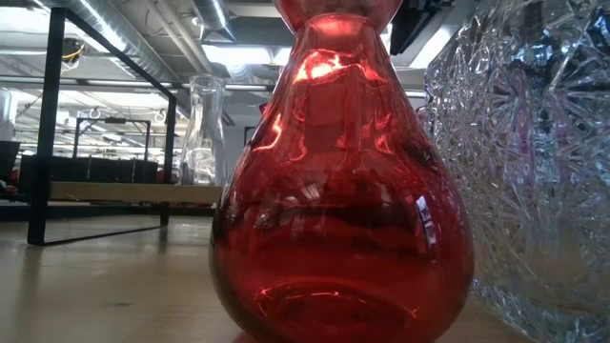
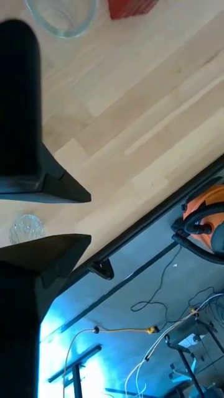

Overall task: Sort vases onto shelf
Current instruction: Put the transparent flower vase on the shelf aligned with the other transparent flower vase

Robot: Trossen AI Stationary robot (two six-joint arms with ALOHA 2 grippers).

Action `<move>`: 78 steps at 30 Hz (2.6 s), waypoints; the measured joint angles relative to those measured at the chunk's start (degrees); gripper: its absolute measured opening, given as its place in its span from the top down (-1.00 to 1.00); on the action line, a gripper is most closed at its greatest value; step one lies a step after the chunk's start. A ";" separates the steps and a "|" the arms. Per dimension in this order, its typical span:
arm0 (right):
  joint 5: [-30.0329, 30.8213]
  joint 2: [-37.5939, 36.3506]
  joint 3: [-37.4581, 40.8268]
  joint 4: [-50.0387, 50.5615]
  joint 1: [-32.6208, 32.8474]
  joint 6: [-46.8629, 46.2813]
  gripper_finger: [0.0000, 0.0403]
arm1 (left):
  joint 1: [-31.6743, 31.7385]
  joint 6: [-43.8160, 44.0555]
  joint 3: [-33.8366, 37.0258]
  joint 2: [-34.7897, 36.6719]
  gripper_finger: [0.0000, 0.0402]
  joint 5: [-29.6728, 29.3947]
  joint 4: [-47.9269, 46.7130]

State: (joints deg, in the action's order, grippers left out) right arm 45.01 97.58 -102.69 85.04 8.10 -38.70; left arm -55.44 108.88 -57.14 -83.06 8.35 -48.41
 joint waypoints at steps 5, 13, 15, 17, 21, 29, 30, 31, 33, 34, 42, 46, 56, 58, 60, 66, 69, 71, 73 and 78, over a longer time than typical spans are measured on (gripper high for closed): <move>-0.01 0.00 0.00 -0.14 0.00 0.00 0.63 | 2.40 -1.03 -0.01 5.94 0.93 -3.01 -5.71; -0.01 0.00 0.00 -0.68 0.00 0.04 0.63 | 6.07 -5.66 -8.30 14.52 0.93 -4.19 -23.70; 0.00 0.00 0.00 -1.37 0.01 0.04 0.63 | 7.08 -7.38 -11.75 15.45 0.93 -4.53 -29.31; 0.01 0.00 0.00 -1.66 0.02 0.04 0.63 | 8.73 -10.18 -16.00 16.07 0.93 -6.60 -32.76; 0.11 0.00 0.00 -1.89 0.01 0.04 0.63 | 13.76 -18.62 -25.24 15.90 0.93 -14.66 -35.09; 0.44 -0.02 0.00 -1.89 0.00 0.04 0.63 | 29.46 -41.40 -38.40 11.88 0.93 -17.28 -36.20; 0.44 -0.02 0.00 -1.87 0.00 0.04 0.63 | 31.79 -45.13 -39.07 10.89 0.93 -15.49 -36.11; 0.44 -0.02 0.00 -1.89 0.00 0.04 0.63 | 34.04 -48.68 -39.61 9.74 0.93 -13.49 -36.10; 0.44 -0.02 0.00 -1.86 0.00 0.03 0.63 | 38.20 -56.18 -40.33 7.05 0.93 -9.11 -36.18; 0.44 -0.02 0.00 -1.85 0.00 0.04 0.63 | 40.12 -59.68 -40.57 5.59 0.93 -7.30 -36.20; -1.70 -0.02 0.00 0.70 0.00 0.00 0.63 | 49.09 -80.13 -41.07 -2.74 0.93 -2.66 -38.58; -2.56 -0.02 0.00 1.37 0.00 -0.02 0.63 | 50.16 -86.34 -41.07 -6.30 0.93 -0.27 -38.51; -2.52 -0.02 0.00 1.66 0.01 -0.02 0.63 | 53.30 -90.60 -41.11 -14.30 0.93 2.98 -39.17; -2.43 -0.02 0.00 1.70 0.00 -0.02 0.63 | 53.77 -90.60 -41.11 -15.81 0.93 2.72 -39.09; -2.35 -0.02 0.00 1.73 0.00 -0.02 0.63 | 54.11 -90.60 -41.11 -16.85 0.93 2.33 -38.96; -2.14 -0.02 0.00 2.12 0.00 -0.09 0.63 | 54.42 -91.35 -40.85 -18.76 0.93 2.23 -34.65; -2.14 -0.02 0.00 2.45 0.03 -0.96 0.63 | 54.42 -90.27 -39.54 -18.76 0.93 2.27 -33.17; -2.13 -0.02 0.00 3.22 0.11 -1.71 0.63 | 54.42 -89.64 -38.14 -18.76 0.93 2.29 -33.19; -2.13 -0.02 0.00 3.61 0.11 -2.02 0.63 | 54.42 -89.33 -36.71 -18.62 0.93 2.35 -33.19; -1.62 -0.02 0.00 3.64 0.11 -1.99 0.63 | 54.41 -87.22 -33.91 -18.20 0.93 2.54 -32.47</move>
State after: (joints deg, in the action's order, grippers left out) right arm 43.38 97.56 -102.69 88.68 8.21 -40.69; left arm -1.03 21.66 -91.05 -101.25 10.88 -80.88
